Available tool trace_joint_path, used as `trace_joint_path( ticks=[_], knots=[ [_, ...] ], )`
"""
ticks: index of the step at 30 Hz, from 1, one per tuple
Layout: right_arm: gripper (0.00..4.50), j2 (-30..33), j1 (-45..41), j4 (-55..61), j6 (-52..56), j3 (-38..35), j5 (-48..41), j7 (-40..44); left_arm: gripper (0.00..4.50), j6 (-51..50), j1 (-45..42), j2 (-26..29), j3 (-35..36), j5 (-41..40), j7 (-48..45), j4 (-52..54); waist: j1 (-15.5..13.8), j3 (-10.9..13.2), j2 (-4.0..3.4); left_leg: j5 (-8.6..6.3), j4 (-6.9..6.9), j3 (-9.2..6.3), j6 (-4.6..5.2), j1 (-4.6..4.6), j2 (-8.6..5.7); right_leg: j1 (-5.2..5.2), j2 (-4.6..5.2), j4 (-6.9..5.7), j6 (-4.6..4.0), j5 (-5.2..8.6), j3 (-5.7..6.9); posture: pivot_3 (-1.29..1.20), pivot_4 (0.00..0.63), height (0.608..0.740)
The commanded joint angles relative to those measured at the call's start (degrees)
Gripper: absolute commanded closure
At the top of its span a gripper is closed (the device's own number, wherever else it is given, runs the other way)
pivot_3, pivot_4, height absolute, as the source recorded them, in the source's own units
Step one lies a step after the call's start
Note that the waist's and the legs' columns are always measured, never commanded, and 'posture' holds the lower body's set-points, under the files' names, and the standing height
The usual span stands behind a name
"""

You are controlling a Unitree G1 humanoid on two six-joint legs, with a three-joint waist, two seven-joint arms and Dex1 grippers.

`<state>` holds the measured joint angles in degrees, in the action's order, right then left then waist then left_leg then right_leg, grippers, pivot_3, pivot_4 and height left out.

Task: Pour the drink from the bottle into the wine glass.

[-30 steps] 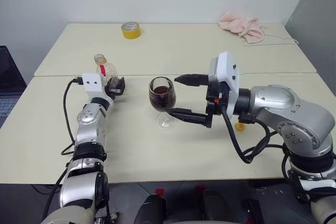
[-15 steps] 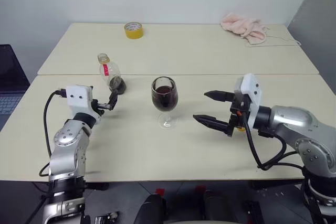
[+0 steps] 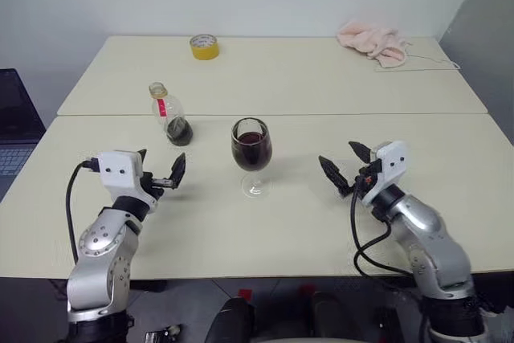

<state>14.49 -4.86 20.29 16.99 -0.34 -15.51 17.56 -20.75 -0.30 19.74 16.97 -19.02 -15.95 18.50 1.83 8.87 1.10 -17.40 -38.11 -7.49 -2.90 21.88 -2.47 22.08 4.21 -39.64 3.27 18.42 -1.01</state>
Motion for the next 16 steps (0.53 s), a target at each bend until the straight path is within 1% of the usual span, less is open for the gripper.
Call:
trace_joint_path(
  ticks=[1, 3, 5, 8, 13, 16],
  knots=[
    [0.0, -3.2, 1.6, -0.7, -8.7, -0.6, 6.0, -6.0, 0.01, 2.2, 0.8, -1.4, -0.3, 0.1, 0.9, 2.8, 0.0, 0.0, 0.0, 0.0, 0.0, 0.0, 0.0, 0.0, 0.0, 0.0, 0.0, 0.0, 0.0, 0.0, 0.0, 0.0, 0.15, 0.74],
    [0.0, -6.2, 3.6, -1.4, -11.9, -0.4, 8.6, -9.7, 0.01, 2.8, 1.5, -2.7, -0.5, 0.3, 1.4, 2.1, 0.0, 0.0, -0.02, 0.0, 0.03, 0.0, 0.0, -0.04, 0.02, -0.01, -0.02, -0.01, 0.0, 0.0, 0.0, 0.0, 0.15, 0.74],
    [0.0, -8.4, 4.7, -1.9, -11.8, -1.0, 7.7, -10.8, 0.01, 4.2, 1.7, -2.7, -0.9, 1.5, 1.3, 1.4, 0.0, 0.0, -0.01, 0.0, 0.06, 0.02, 0.0, -0.05, 0.02, -0.01, -0.02, -0.01, 0.0, 0.0, -0.02, 0.0, 0.15, 0.74],
    [0.0, -8.8, 5.6, -4.3, -13.6, -1.4, 9.1, -11.2, 0.01, 5.7, 1.2, -2.6, -1.0, 2.2, 1.2, 0.3, 0.0, 0.0, -0.02, 0.0, 0.04, 0.03, 0.0, -0.08, 0.01, -0.03, -0.03, 0.0, 0.0, 0.0, -0.05, 0.0, 0.15, 0.74],
    [0.0, -9.0, 4.8, -6.4, -13.9, -3.1, 8.2, -11.8, 0.01, 6.5, 0.4, -2.3, -1.5, 2.8, 1.0, -1.5, 0.0, 0.0, -0.04, 0.0, 0.05, 0.03, 0.0, -0.09, 0.02, -0.04, -0.05, 0.0, -0.01, 0.01, -0.04, 0.0, 0.15, 0.74],
    [0.0, -8.8, 4.4, -6.8, -14.0, -3.5, 7.6, -11.0, 0.01, 9.2, 0.1, -2.3, -1.1, 3.5, 0.6, -3.1, 0.0, 0.0, -0.04, 0.0, 0.05, 0.03, 0.0, -0.09, 0.02, -0.04, -0.05, 0.0, -0.01, 0.01, -0.04, 0.0, 0.15, 0.74]
  ],
)
